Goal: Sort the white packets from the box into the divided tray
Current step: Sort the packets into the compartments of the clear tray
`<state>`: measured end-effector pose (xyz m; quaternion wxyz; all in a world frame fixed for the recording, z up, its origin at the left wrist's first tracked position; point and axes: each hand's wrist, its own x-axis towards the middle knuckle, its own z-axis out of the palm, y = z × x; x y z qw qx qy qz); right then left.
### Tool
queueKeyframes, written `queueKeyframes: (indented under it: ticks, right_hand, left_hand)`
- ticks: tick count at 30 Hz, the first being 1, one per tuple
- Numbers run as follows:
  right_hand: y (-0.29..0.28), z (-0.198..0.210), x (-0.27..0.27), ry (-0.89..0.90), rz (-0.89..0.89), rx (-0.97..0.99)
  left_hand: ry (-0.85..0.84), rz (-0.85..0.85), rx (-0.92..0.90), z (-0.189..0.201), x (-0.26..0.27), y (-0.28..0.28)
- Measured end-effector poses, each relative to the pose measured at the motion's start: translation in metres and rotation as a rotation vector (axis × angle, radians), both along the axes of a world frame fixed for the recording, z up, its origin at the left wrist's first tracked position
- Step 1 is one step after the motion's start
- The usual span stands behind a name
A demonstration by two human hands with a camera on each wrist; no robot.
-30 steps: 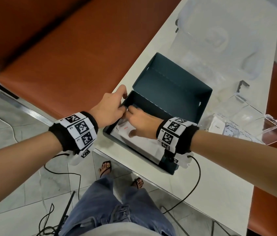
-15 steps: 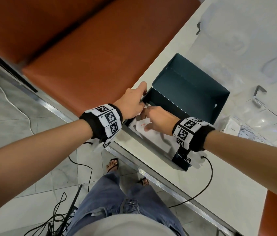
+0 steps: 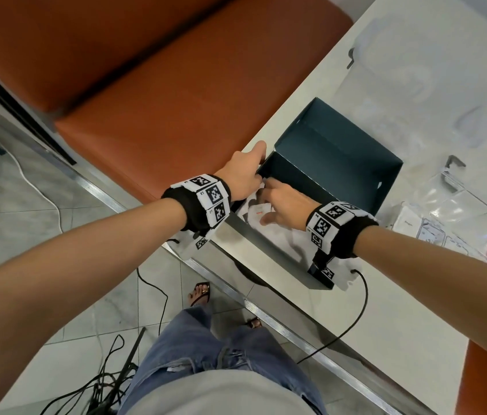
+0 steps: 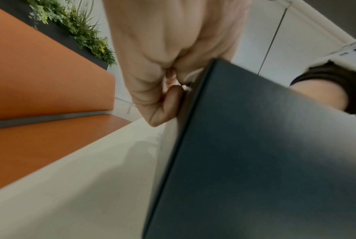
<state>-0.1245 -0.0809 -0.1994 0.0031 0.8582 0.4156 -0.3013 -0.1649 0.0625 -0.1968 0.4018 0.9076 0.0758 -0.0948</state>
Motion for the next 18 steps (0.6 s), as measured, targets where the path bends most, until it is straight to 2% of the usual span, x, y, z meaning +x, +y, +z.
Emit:
queueKeyframes:
  ticks: [7, 9, 11, 15, 18]
  right_hand:
    - [-0.003, 0.000, -0.002, 0.042, -0.105, 0.043]
    - [-0.010, 0.003, -0.001, 0.045, -0.120, 0.003]
    - [-0.018, 0.012, 0.002, 0.030, -0.136, -0.007]
    - [-0.044, 0.050, 0.014, 0.049, -0.300, 0.200]
    - [-0.077, 0.080, 0.019, 0.184, -0.531, 0.415]
  left_hand:
    - [0.076, -0.009, 0.041, 0.003, 0.003, 0.003]
    - [0.125, -0.049, 0.090, 0.006, 0.008, 0.007]
    - [0.104, -0.053, 0.140, 0.014, 0.014, 0.010]
    - [-0.098, 0.053, 0.092, 0.050, 0.027, 0.000]
    - [-0.129, -0.008, -0.076, 0.080, 0.033, -0.028]
